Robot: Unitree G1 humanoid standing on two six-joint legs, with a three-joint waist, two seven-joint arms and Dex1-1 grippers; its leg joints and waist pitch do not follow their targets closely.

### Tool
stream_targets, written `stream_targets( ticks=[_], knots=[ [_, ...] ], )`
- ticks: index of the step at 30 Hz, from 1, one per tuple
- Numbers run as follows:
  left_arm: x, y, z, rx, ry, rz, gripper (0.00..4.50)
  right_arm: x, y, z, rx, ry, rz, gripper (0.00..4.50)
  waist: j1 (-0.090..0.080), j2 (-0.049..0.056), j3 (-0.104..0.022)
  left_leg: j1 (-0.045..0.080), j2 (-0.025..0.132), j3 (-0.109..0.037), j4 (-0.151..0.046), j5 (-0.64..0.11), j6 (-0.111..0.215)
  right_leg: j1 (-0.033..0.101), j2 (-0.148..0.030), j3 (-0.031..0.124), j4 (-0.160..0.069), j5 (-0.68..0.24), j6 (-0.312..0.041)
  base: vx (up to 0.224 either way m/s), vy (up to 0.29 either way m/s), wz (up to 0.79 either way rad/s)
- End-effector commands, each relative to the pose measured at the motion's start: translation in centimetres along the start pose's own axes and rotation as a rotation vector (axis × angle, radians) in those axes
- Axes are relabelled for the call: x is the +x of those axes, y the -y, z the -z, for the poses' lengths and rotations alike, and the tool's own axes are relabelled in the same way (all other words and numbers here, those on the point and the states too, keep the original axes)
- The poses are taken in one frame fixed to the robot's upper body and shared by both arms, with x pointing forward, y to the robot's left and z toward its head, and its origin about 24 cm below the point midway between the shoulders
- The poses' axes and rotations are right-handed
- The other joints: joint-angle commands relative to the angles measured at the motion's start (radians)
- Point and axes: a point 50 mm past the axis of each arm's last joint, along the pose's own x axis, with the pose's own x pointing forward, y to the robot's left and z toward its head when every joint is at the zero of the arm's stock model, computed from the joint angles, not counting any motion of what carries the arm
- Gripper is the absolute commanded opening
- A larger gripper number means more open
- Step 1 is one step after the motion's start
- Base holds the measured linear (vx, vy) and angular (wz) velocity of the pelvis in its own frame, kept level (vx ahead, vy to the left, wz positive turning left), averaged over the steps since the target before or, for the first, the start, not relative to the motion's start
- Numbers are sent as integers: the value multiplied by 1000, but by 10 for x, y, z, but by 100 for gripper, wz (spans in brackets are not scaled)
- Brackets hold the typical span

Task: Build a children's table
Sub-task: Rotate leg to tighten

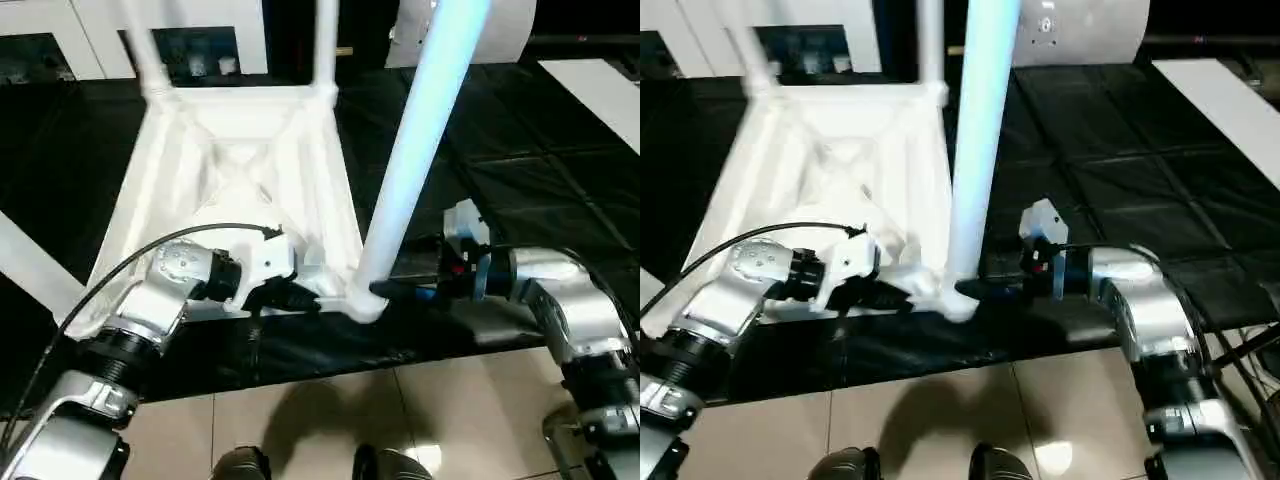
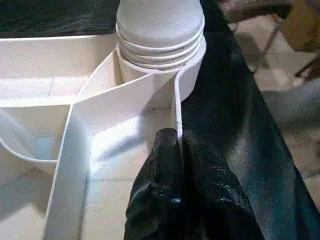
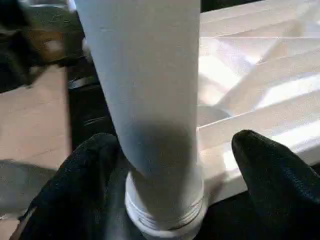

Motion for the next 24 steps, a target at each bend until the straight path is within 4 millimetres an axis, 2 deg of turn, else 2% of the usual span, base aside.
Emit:
stream_targets(
  ticks=[1,3,4,6,9,11,19,24],
  knots=[
    [8,8,2,19,-33,108,0,1,-1,-1,6,-22,-71,365,-2,-8,-72,9,55,-4,-54,-139,114,65,-67,48,-55,-261,-225,0,0,0],
    [7,8,3,21,-37,111,0,3,-1,0,8,-36,-98,355,-1,-12,-73,8,55,-5,-53,-129,116,66,-68,48,-52,-238,-233,0,0,0],
    [7,8,3,21,-38,113,0,4,-2,1,10,-42,-111,355,0,-12,-74,7,55,-5,-53,-127,116,67,-69,48,-51,-235,-235,0,0,0],
    [6,8,3,22,-40,117,0,7,-1,2,9,-48,-130,326,1,-12,-75,7,56,-5,-52,-113,118,68,-69,48,-49,-221,-241,0,0,0],
    [6,7,3,24,-37,119,0,9,0,2,13,-50,-148,316,1,-15,-75,6,54,-4,-51,-112,122,68,-69,47,-49,-218,-246,0,0,0],
    [6,7,3,25,-35,120,0,10,1,1,19,-49,-157,286,3,-15,-74,6,55,-4,-52,-118,118,68,-69,48,-50,-233,-241,0,0,0],
    [6,8,3,18,-32,129,0,11,0,3,42,-60,-201,243,7,-13,-75,8,56,-4,-51,-103,121,68,-68,48,-46,-202,-251,0,0,0],
    [7,9,3,9,-27,133,0,12,-2,6,61,-63,-220,208,13,-13,-74,10,57,-4,-52,-113,117,67,-68,48,-48,-222,-248,0,0,0]
  ],
)
